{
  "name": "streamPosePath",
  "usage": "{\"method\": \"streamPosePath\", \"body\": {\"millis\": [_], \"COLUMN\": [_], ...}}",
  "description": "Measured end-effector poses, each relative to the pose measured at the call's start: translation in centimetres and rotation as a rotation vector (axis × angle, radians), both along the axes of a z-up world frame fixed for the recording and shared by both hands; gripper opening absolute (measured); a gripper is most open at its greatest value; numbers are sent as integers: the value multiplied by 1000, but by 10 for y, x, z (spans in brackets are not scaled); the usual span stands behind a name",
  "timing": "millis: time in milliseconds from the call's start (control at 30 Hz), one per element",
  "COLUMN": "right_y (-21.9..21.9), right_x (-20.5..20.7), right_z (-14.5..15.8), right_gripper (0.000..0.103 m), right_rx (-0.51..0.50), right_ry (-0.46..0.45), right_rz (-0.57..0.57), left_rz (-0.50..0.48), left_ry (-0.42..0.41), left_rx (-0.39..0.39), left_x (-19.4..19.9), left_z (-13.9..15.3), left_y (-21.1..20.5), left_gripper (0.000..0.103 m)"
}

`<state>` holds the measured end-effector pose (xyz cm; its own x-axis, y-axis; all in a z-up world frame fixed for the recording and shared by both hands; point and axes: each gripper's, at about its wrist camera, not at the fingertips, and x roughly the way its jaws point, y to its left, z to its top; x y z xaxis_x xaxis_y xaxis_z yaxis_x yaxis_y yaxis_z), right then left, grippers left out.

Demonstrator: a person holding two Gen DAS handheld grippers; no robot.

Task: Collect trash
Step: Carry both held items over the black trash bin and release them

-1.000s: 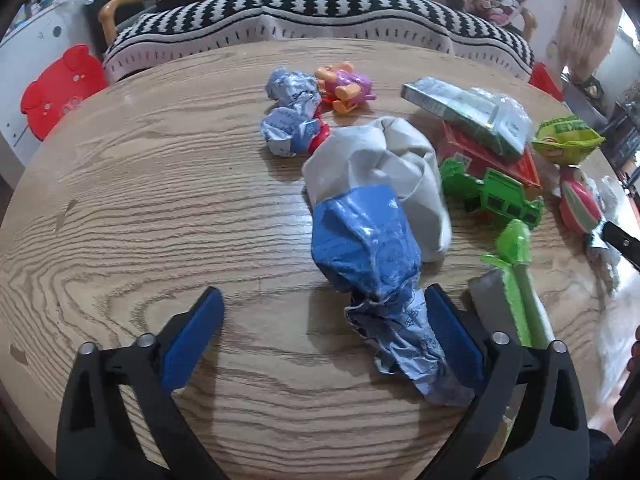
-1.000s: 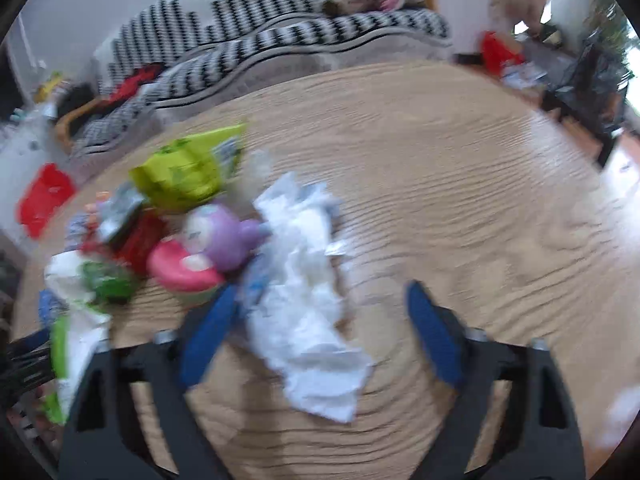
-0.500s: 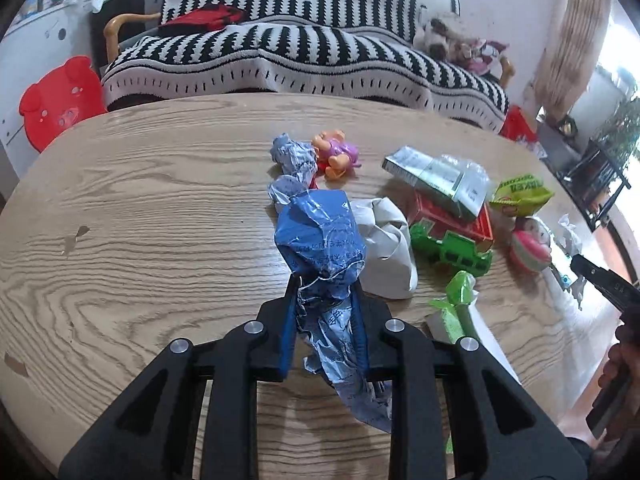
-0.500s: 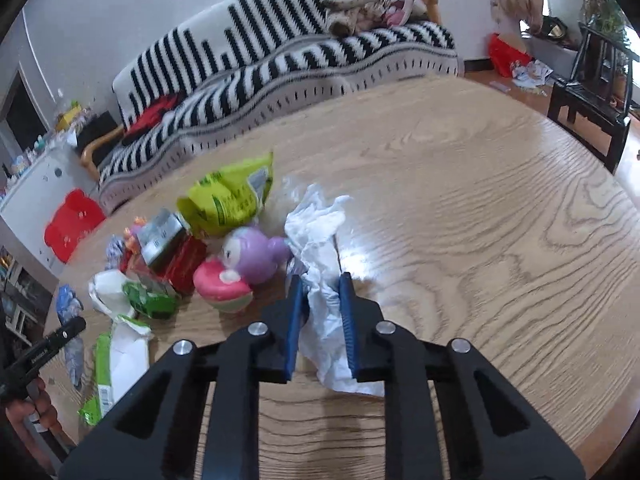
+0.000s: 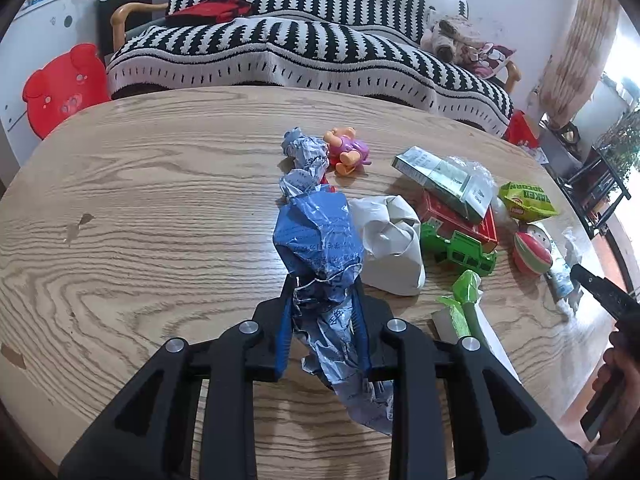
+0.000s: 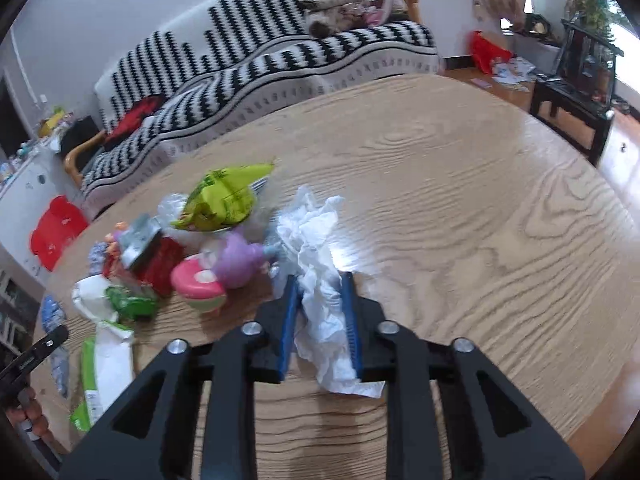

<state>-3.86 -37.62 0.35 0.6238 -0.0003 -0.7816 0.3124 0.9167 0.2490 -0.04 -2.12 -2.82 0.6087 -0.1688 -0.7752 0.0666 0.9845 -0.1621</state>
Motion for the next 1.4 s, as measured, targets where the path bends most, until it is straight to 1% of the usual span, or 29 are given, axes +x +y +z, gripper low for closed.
{"method": "streamPosePath", "body": {"millis": [33,67,167,267,333,400,433,467,500,533,633,700,733,800,867,933,1000,1067,1133,1200,1333,1400], "right_y": [-5,-7,-14,-18,-18,-18,-17,-17,-18,-19,-20,-19,-19,-19,-20,-21,-25,-31,-37,-48,-63,-67], "right_x": [1,3,9,12,15,20,22,23,24,24,17,9,3,-5,-13,-24,-41,-57,-79,-105,-164,-198], "right_z": [-2,-3,-10,-15,-20,-24,-24,-25,-26,-26,-21,-13,-7,3,12,23,34,44,59,75,104,112], "right_gripper": [33,34,34,35,44,45,44,37,21,19,17,17,17,17,17,17,17,17,17,17,17,17], "right_rx": [17,29,31,72,76,64,54,47,67,72,96,86,76,59,57,26,12,13,-8,-16,-48,-82], "right_ry": [-2,-2,4,13,32,51,49,52,49,45,10,-22,-48,-72,-84,-79,-79,-88,-100,-122,-147,-125], "right_rz": [-17,-28,-52,-61,-60,-52,-48,-49,-40,-38,-33,-50,-62,-82,-98,-96,-94,-96,-95,-95,-93,-70], "left_rz": [-1,-3,-13,-22,-27,-32,-36,-38,-41,-46,-59,-69,-83,-100,-104,-116,-144,-183,-228,-291,-405,-478], "left_ry": [-2,-4,-5,-1,5,11,13,12,11,10,13,7,-9,-36,-50,-61,-108,-132,-150,-181,-213,-207], "left_rx": [5,8,13,8,6,3,1,1,3,7,12,-5,-10,6,20,22,53,48,39,44,49,42], "left_x": [0,-1,-2,-1,0,0,-1,-1,-1,-2,-2,-3,-6,-11,-16,-22,-37,-50,-62,-84,-127,-155], "left_z": [0,0,1,1,0,-1,-1,-1,-1,-1,0,4,8,15,21,31,49,64,78,92,103,101], "left_y": [-1,-1,-4,-5,-5,-6,-6,-7,-8,-9,-12,-13,-15,-18,-18,-22,-36,-53,-75,-107,-165,-200], "left_gripper": [24,25,25,25,25,25,25,25,25,25,25,24,24,24,23,23,23,23,23,23,23,23]}}
